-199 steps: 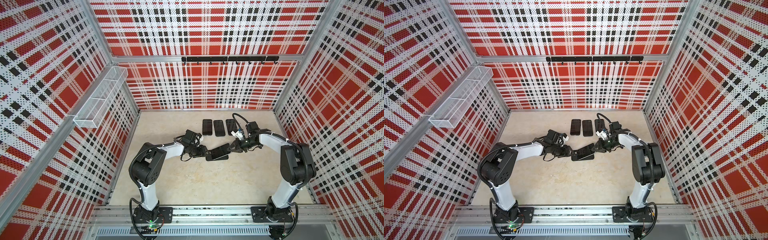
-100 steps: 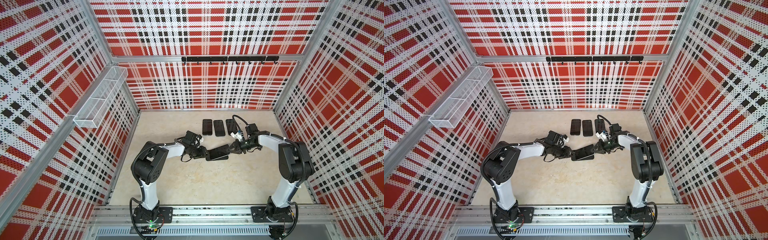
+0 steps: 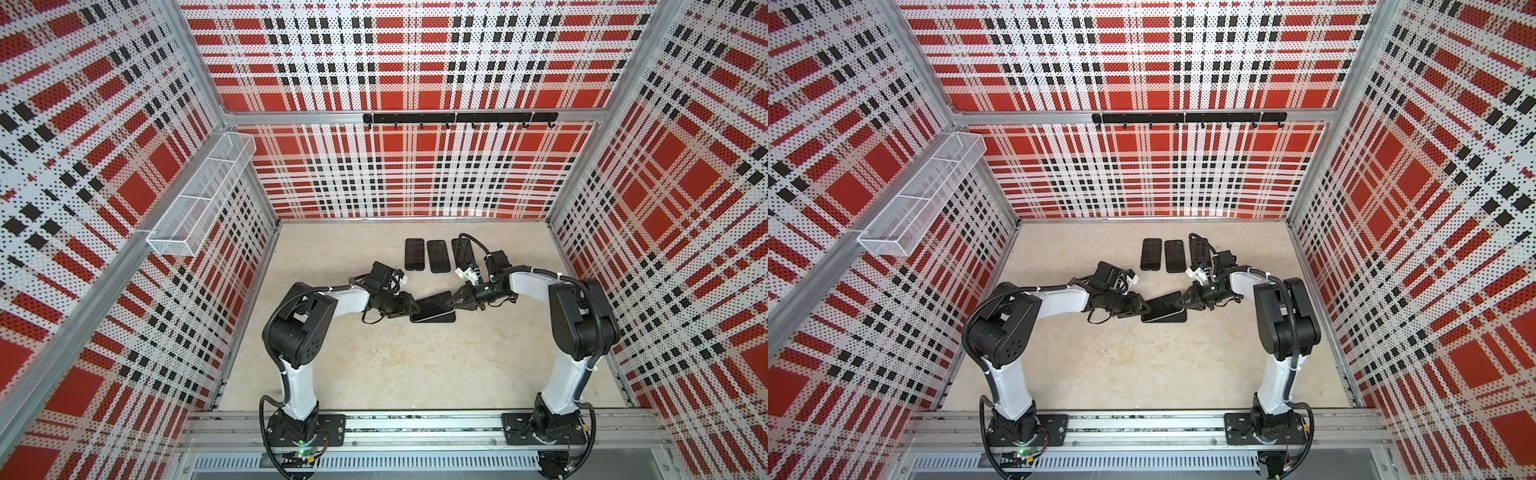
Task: Put the phone into the phone case
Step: 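Lower the phone edge into the black case with the right gripper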
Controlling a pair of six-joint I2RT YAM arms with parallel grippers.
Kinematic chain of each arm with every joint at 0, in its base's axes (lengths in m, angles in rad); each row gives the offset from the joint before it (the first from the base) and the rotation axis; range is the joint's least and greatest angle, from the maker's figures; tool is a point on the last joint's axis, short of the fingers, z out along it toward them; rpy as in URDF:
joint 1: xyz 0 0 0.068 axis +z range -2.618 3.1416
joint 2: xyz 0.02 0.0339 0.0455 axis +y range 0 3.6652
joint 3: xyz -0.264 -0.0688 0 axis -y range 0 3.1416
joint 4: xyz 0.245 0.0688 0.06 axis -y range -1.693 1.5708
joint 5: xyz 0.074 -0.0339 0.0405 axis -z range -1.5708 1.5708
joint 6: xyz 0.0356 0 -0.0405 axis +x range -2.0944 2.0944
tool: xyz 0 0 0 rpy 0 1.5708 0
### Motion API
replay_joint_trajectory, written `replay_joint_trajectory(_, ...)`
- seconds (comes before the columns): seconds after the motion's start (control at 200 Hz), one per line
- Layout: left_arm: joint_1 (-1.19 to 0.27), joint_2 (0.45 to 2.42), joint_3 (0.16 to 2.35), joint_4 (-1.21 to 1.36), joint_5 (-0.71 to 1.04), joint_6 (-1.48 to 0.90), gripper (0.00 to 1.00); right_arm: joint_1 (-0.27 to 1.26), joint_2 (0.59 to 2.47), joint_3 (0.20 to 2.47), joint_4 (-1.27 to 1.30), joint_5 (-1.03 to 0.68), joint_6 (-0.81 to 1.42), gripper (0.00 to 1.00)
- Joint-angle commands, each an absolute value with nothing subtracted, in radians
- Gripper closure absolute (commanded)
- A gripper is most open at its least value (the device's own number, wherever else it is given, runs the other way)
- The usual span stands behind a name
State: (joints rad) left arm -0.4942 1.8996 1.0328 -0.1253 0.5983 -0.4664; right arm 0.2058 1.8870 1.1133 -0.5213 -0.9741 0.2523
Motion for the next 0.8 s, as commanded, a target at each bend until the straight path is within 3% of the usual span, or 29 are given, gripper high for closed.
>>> replay_joint_trajectory(0.0,-0.495,1.916,1.024,-0.114,0.613,-0.462,0.48,0.236,1.931,1.086,-0.516,-0.928,0.249,1.0)
replay_joint_trajectory(0.331,-0.509,1.902,1.009,-0.089,0.632,-0.483,0.49,0.249,1.966,1.067,-0.464,-0.931,0.275,1.0)
replay_joint_trajectory(0.797,-0.5,1.914,1.045,-0.171,0.574,-0.419,0.52,0.266,1.891,1.155,-0.602,-0.725,0.188,0.69)
